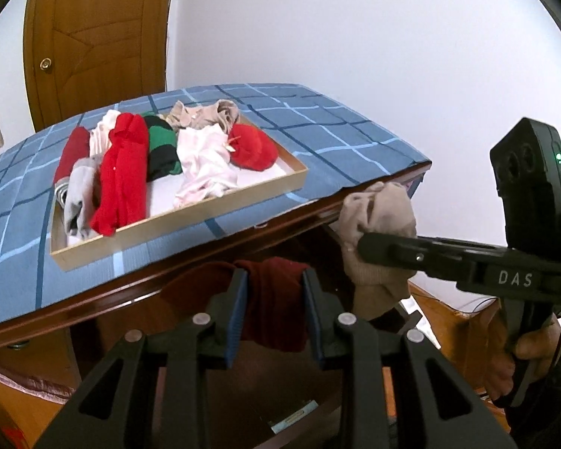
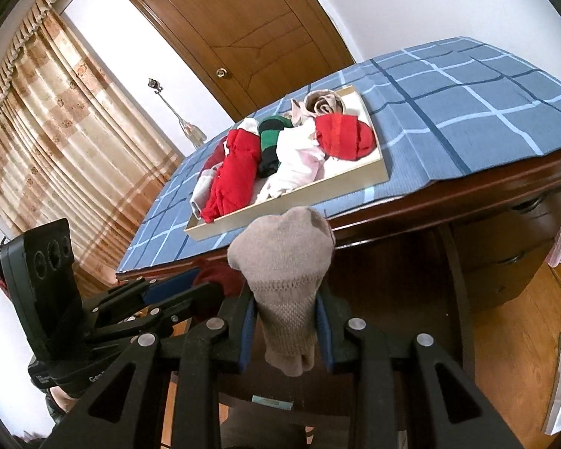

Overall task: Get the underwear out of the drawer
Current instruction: 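Carry the dark red underwear and beige sock up over the white tray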

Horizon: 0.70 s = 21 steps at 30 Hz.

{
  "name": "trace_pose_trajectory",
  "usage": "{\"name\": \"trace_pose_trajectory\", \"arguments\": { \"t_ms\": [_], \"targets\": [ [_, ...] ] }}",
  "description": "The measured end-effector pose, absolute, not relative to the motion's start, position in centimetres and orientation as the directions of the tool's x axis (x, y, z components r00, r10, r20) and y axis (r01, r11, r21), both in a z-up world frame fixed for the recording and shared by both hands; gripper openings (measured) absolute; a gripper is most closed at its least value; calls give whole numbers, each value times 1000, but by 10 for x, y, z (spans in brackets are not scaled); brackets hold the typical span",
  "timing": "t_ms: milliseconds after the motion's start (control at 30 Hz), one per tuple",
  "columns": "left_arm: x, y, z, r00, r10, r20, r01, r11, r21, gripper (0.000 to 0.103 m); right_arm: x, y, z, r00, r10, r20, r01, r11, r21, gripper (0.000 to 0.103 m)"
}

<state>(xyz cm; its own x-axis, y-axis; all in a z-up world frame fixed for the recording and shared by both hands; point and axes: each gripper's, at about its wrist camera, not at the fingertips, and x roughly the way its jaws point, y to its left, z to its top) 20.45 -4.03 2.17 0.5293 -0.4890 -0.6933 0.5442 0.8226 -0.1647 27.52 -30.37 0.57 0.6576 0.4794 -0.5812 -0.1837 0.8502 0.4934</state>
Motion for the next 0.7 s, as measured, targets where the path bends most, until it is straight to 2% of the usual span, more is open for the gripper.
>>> {"name": "trace_pose_trajectory", "arguments": {
  "t_ms": [700],
  "targets": [
    [247, -55, 56, 575, -484, -660, 550, 826, -127, 28, 311, -305, 36, 696, 472, -541, -208, 854, 478, 31]
  ]
}}
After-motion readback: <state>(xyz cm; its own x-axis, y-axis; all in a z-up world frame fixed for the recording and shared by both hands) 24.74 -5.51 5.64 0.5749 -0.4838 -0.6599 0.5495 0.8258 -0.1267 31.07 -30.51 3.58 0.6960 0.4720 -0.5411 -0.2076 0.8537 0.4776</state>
